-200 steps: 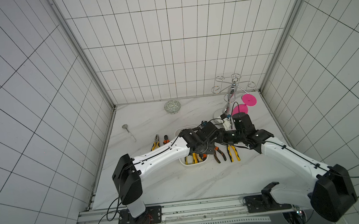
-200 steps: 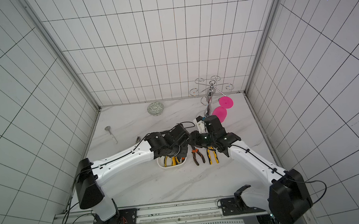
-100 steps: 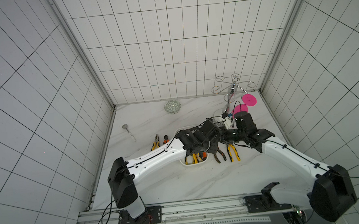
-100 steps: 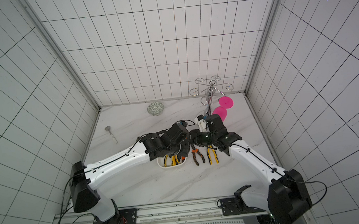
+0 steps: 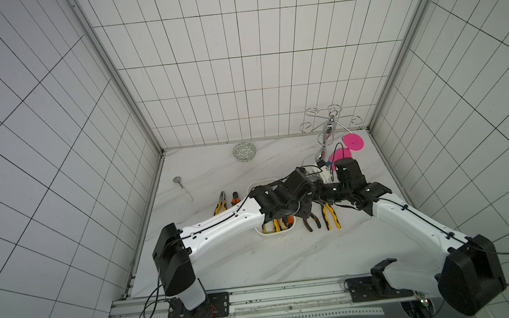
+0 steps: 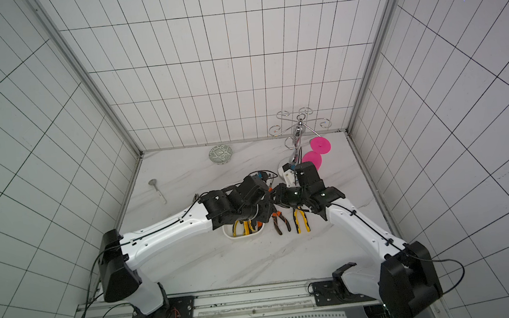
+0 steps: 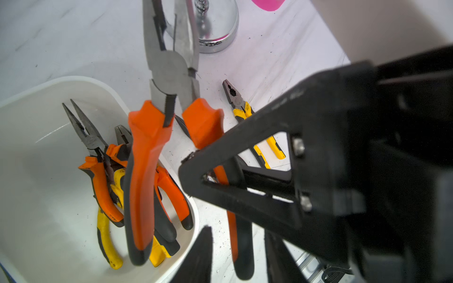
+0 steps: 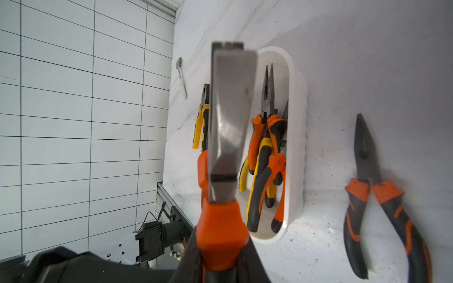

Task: Take the pliers out of the storage box
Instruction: Place the pliers at the center of the board.

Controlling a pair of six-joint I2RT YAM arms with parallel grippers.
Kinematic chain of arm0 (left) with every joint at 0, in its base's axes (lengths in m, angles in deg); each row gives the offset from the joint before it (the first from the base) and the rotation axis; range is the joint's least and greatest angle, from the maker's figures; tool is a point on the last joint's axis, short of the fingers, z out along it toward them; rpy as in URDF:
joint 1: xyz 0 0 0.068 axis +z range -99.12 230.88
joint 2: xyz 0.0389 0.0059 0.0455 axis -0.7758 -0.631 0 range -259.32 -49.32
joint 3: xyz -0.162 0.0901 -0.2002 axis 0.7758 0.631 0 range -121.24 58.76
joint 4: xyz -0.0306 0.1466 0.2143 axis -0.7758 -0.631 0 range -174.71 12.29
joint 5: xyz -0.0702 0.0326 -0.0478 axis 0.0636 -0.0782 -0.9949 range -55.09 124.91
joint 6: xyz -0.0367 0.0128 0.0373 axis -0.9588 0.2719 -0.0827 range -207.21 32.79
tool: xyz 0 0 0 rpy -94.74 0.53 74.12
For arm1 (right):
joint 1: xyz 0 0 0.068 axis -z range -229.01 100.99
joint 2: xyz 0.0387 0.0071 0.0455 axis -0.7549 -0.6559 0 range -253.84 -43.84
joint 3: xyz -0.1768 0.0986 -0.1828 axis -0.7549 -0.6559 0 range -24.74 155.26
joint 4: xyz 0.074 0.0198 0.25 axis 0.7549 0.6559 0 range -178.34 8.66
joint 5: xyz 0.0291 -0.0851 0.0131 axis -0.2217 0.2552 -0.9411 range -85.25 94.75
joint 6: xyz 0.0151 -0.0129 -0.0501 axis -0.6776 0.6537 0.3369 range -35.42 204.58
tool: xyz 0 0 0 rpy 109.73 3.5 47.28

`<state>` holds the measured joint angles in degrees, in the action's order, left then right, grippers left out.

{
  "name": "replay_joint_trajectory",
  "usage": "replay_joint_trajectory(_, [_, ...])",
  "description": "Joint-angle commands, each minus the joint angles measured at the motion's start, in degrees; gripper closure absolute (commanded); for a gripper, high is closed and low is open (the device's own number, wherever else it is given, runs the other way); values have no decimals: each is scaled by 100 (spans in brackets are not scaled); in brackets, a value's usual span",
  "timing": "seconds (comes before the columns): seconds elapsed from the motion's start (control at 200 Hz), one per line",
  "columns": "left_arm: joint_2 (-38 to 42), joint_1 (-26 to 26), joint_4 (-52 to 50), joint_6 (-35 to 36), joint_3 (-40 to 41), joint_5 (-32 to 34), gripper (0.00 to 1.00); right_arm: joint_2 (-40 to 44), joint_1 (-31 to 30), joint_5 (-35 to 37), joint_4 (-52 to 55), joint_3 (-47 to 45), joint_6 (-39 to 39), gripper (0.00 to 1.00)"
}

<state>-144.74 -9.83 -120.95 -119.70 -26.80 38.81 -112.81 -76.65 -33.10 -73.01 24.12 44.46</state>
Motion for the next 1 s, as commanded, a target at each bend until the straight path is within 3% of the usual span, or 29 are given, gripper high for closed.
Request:
replay_joint_trajectory(0.0, [271,-28,311,93,166,28,58,292,111,216,266,206,419,100])
replay_joint_trajectory(0.4, [1113,-29,1111,384,1190,348,8,535,379,1456,2075,571,1478,100])
replay_joint_trajectory(0.53, [1300,-26,1294,659,1389,370,4,508,435,2026,2847,792,1754,100])
replay_joint_trajectory(0.75, [1590,-21,1506,1049,1689,506,1,222,533,3794,4722,1468,1993,100])
replay_joint_trajectory(0.994, [1580,-7,1666,1122,1756,377,1,-344,654,5320,5476,2025,2166,100])
